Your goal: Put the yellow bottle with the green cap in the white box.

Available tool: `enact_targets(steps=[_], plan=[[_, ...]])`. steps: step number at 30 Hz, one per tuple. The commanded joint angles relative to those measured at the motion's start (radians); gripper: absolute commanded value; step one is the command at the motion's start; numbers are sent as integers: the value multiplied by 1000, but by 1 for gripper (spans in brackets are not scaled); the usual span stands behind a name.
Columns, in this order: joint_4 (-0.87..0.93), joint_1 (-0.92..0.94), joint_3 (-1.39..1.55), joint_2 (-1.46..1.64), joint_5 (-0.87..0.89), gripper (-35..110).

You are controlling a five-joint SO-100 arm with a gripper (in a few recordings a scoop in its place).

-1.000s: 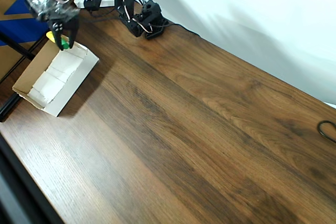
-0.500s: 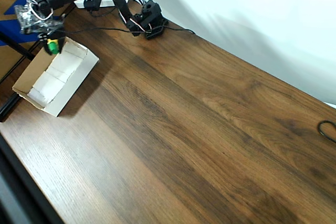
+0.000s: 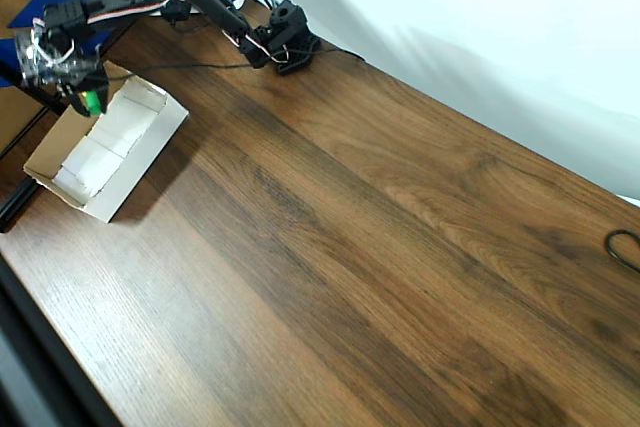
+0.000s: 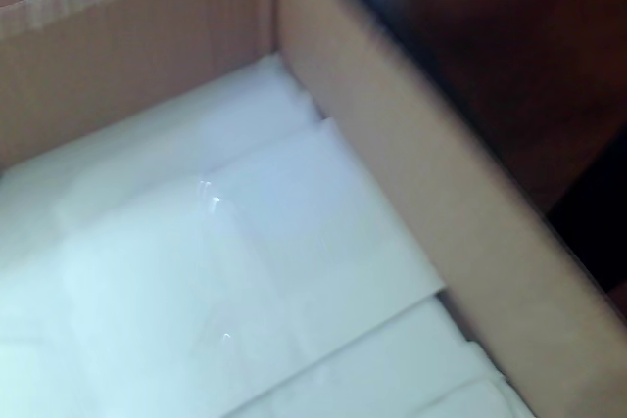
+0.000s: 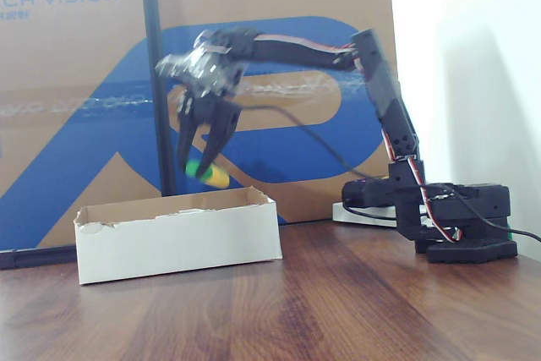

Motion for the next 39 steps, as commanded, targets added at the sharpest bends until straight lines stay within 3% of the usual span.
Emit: enact_targets(steps=[1, 12, 16, 23, 28, 32, 39], plan=[[26, -6, -91, 23, -5, 0], [80, -64, -135, -37, 20, 0], [87, -61, -132, -32, 17, 20], [84, -48, -107, -6, 2, 22], [55, -46, -3, 83, -5, 21], [15, -75, 178, 241, -6, 0], [-25, -189, 575, 595, -32, 0]])
